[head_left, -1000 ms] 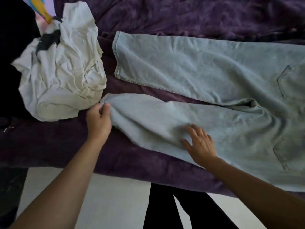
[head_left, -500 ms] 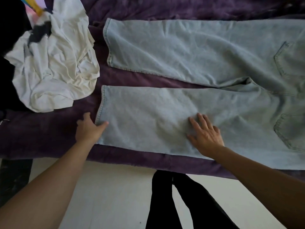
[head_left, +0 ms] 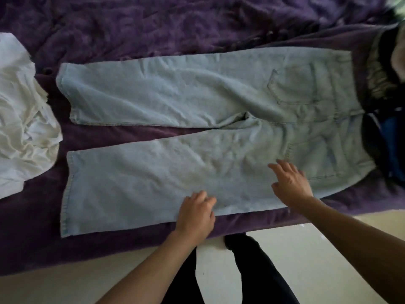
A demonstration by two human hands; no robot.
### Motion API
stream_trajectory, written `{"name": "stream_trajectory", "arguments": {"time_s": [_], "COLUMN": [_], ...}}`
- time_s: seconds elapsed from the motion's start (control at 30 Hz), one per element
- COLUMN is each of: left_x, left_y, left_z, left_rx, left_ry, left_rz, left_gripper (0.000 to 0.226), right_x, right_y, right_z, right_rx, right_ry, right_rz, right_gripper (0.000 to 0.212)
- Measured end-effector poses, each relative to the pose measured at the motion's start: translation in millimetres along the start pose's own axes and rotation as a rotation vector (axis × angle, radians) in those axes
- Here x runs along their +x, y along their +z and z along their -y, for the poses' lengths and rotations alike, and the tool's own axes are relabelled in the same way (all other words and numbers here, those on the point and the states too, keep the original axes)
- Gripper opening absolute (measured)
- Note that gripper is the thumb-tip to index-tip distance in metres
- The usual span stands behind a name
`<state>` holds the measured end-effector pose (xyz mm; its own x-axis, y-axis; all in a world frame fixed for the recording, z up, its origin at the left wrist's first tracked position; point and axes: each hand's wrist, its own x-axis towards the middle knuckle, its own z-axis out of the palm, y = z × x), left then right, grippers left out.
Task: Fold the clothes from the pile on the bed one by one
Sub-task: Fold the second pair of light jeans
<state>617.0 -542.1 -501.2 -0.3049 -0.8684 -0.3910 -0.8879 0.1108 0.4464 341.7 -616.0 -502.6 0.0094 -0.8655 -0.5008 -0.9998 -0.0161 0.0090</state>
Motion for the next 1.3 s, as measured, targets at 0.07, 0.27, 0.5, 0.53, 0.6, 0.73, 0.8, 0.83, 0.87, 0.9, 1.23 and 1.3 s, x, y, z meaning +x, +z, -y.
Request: {"name": "stream_trajectory", "arguments": {"time_s": [0.07,0.27,0.5,0.53,0.6,0.73,0.8,0.83,0.87,0.9,1.23,1.3], "left_x": [16,54,56,58,69,106,132,147,161,177,357,378], "left_y": [20,70,63,54,32,-36,-76,-95,-112,-127,-204,-192], "left_z": [-31,-49,-63,-64,-62,-47,-35,-29,-23,-16,34,33], "left_rx": [0.056,0.257,0.158,0.124,0.054,0.049,0.07,0.067,0.063,0.065,0.096,0.114], "left_ry": [0.027,-0.095,-0.21,-0.253,-0.316,-0.382,-0.395,-0.381,-0.361,-0.341,-0.37,-0.402], "left_rz": [0.079,0.194,0.118,0.105,0.006,-0.25,-0.386,-0.437,-0.471,-0.495,-0.533,-0.494], "left_gripper": [0.029,0.049,0.026,0.024,0.017,0.015,0.015,0.013,0.01,0.009,0.023,0.035], "right_x": [-3,8,18,19,26,65,92,107,123,141,317,323], "right_y": [2,27,27,22,3,-65,-107,-127,-146,-163,-228,-210], "right_z": [-59,-189,-249,-254,-263,-267,-265,-263,-260,-256,-204,-195], "right_rx": [-0.138,-0.284,-0.189,-0.143,-0.029,0.08,0.109,0.105,0.086,0.059,-0.122,-0.115], "right_ry": [0.066,0.189,0.088,0.044,-0.033,-0.126,-0.205,-0.219,-0.216,-0.2,0.127,0.106], "right_rz": [0.118,0.119,0.041,-0.003,-0.135,-0.319,-0.401,-0.436,-0.473,-0.507,-0.468,-0.468], "right_gripper": [0.079,0.083,0.062,0.057,0.037,0.02,0.03,0.031,0.031,0.028,0.043,0.047]}}
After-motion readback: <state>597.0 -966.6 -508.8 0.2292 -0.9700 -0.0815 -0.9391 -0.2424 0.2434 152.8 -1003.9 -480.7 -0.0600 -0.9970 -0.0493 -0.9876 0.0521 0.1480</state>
